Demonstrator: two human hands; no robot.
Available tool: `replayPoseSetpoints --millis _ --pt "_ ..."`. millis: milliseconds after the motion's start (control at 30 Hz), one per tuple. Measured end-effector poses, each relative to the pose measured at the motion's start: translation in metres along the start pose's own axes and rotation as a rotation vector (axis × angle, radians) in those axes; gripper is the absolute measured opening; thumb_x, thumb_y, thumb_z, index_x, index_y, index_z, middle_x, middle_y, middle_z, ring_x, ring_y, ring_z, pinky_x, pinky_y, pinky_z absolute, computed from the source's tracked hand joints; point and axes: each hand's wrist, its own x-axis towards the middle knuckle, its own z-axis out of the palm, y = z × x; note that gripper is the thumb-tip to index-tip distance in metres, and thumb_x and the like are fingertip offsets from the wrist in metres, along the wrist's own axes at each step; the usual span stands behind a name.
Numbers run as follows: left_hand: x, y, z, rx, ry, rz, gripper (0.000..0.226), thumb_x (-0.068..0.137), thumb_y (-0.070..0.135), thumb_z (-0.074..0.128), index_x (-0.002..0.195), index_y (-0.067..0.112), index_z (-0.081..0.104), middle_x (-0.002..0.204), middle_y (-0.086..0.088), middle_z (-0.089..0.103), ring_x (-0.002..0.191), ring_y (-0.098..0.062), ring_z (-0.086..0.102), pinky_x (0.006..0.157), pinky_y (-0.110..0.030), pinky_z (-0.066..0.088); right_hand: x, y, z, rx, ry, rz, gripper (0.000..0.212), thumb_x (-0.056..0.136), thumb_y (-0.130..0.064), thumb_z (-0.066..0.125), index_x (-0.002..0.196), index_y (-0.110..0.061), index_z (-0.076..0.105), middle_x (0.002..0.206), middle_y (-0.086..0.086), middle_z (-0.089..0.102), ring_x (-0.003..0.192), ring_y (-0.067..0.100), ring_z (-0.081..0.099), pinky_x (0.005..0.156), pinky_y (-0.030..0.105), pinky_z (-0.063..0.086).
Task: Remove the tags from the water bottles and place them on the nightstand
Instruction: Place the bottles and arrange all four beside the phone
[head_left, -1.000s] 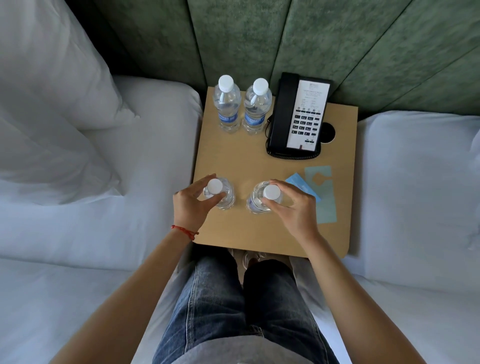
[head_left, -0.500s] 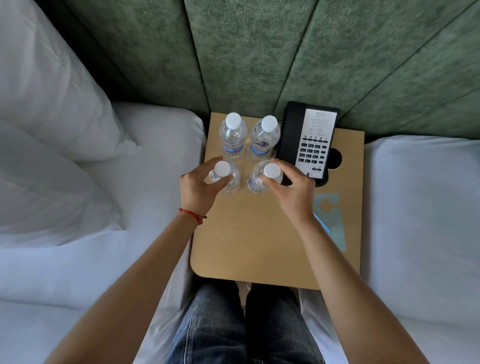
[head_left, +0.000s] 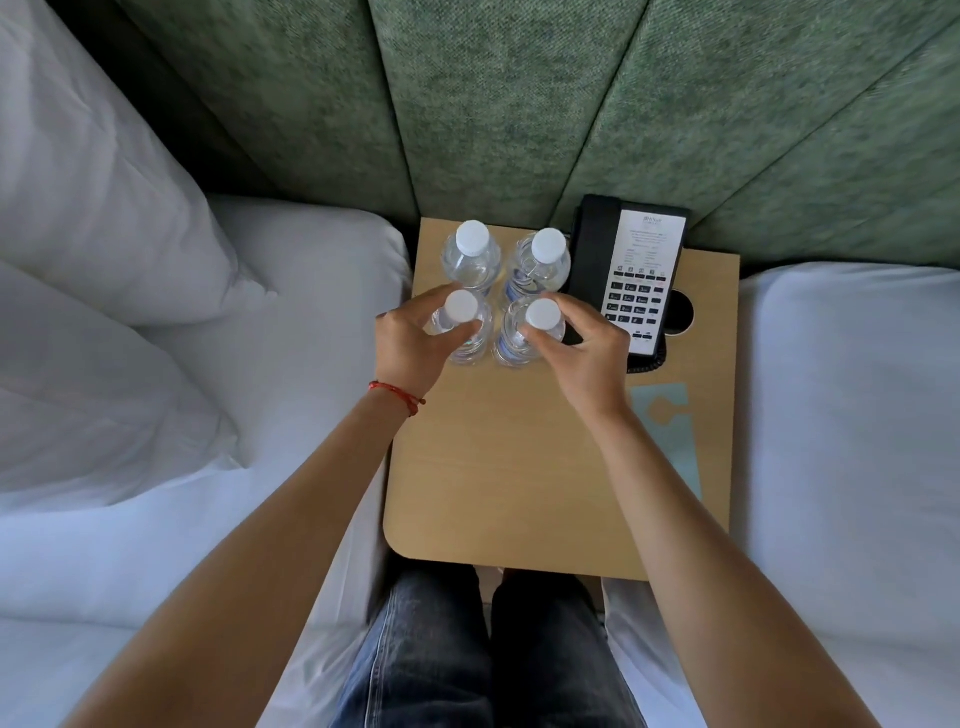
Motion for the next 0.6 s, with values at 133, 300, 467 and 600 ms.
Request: replayPoseSetpoints --millis 133,300,467,600 --pt "-0.0012 -0.0008 0.0009 0.017 -0.010 0.011 0.040 0.070 0.011 0.077 0.108 0.005 0.066 0.110 -0.011 0.068 0.099 -0.021 0.065 0.090 -0.034 0.051 -0.0006 0.0006 0.0013 -0.034 -0.015 -0.025 0.037 0.071 -0.016 0.078 0.104 -0.003 0.068 0.101 0.008 0.070 0.091 0.007 0.062 0.085 0.009 0.044" --pt "0.0013 0.0005 -0.0032 0.056 -0.068 0.014 0.042 0.070 0.014 0.077 0.110 0.007 0.066 0.110 -0.011 0.068 0.099 -0.021 0.064 0.091 -0.033 0.050 -0.0022 -0.0001 -0.0011 -0.056 -0.040 -0.036 0.038 0.070 -0.016 0.078 0.105 -0.004 0.067 0.102 0.009 0.070 0.091 0.010 0.061 0.084 0.008 0.044" --pt "0.0010 0.0039 -0.0068 0.027 -0.106 -0.028 0.040 0.072 0.014 0.076 0.110 0.007 0.065 0.109 -0.011 0.068 0.098 -0.025 0.063 0.093 -0.036 0.049 -0.0037 -0.0043 -0.0038 -0.078 -0.048 -0.036 0.041 0.072 -0.020 0.078 0.108 -0.003 0.066 0.103 0.012 0.069 0.092 0.015 0.063 0.087 0.018 0.048" --pt "-0.0036 0.0071 -0.0056 0.063 -0.058 0.039 0.035 0.073 0.013 0.074 0.107 0.007 0.066 0.104 -0.010 0.069 0.087 -0.020 0.061 0.081 -0.019 0.048 -0.0064 -0.0057 -0.0064 -0.079 -0.040 -0.006 0.041 0.072 -0.019 0.078 0.108 -0.002 0.065 0.104 0.014 0.069 0.095 0.023 0.065 0.088 0.034 0.052"
